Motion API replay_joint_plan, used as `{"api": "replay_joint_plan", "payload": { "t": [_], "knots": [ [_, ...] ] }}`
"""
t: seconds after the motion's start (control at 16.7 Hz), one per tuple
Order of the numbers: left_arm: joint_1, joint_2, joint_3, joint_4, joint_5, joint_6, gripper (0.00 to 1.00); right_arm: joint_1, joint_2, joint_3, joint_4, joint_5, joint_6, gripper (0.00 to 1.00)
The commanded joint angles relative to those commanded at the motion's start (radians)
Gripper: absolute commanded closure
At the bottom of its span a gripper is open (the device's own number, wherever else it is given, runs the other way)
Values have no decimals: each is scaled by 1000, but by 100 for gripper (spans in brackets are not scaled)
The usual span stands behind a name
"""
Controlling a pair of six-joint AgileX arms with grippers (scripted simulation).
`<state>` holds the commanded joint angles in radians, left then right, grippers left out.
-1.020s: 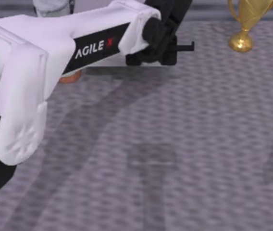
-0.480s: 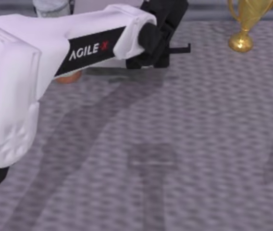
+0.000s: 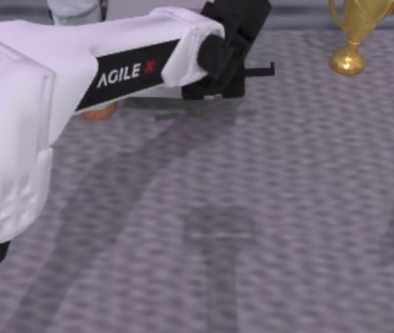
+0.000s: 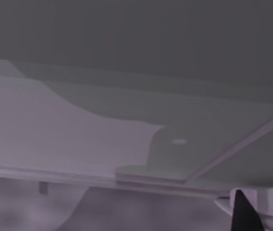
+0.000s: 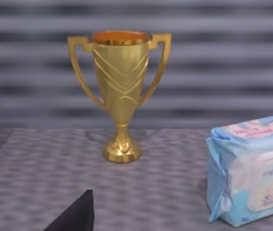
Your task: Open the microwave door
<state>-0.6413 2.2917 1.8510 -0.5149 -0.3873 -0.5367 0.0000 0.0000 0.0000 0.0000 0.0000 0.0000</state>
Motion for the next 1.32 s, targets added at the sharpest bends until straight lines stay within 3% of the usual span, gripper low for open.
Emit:
{"api": "replay_joint_plan", "payload": {
  "t": [1.32],
  "knots": [
    [-4, -8, -28, 15, 16, 14, 100, 0, 0, 0, 0, 0, 0, 0]
  ]
}}
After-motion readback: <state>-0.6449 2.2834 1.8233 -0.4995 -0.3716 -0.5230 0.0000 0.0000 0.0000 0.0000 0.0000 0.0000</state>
